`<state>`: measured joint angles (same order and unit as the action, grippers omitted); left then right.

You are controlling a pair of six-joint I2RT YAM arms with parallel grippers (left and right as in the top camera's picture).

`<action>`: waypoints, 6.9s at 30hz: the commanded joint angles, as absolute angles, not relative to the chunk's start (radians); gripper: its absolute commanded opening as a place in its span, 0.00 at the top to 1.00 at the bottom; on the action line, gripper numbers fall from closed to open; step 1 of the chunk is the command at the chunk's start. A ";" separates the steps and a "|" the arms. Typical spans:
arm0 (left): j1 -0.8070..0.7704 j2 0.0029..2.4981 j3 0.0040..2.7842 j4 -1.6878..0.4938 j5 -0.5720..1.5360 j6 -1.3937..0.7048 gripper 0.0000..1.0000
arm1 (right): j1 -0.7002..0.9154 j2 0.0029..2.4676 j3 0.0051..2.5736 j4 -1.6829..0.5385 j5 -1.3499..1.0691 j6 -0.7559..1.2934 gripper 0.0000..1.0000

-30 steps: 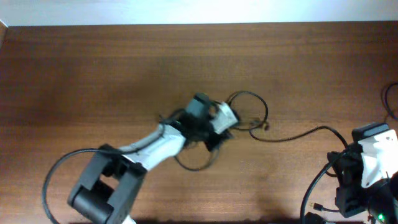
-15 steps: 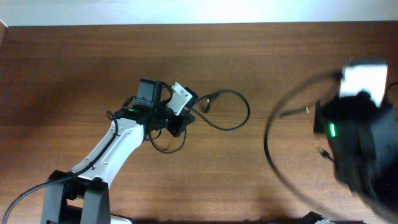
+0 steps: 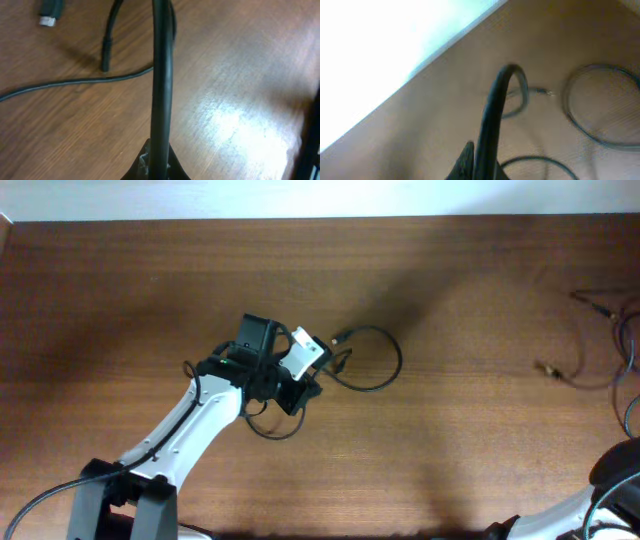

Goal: Untangle cables

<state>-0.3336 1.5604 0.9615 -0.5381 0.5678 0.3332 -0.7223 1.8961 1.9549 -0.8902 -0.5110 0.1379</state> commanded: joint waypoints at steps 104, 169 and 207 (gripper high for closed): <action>-0.215 0.945 1.375 -0.755 -0.013 0.352 0.01 | 0.609 2.311 1.302 -0.636 -0.171 0.218 0.44; -0.215 1.004 1.374 -0.791 0.125 0.353 0.01 | -0.825 2.072 2.152 -1.459 -0.128 0.109 0.01; -0.215 1.024 1.374 -0.886 0.135 0.353 0.01 | -0.600 2.071 1.364 -1.017 0.064 0.534 0.96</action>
<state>-0.2165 1.0252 1.3579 -0.8864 0.1242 0.3660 -0.4541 2.0357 1.3521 -1.0176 0.1230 0.5583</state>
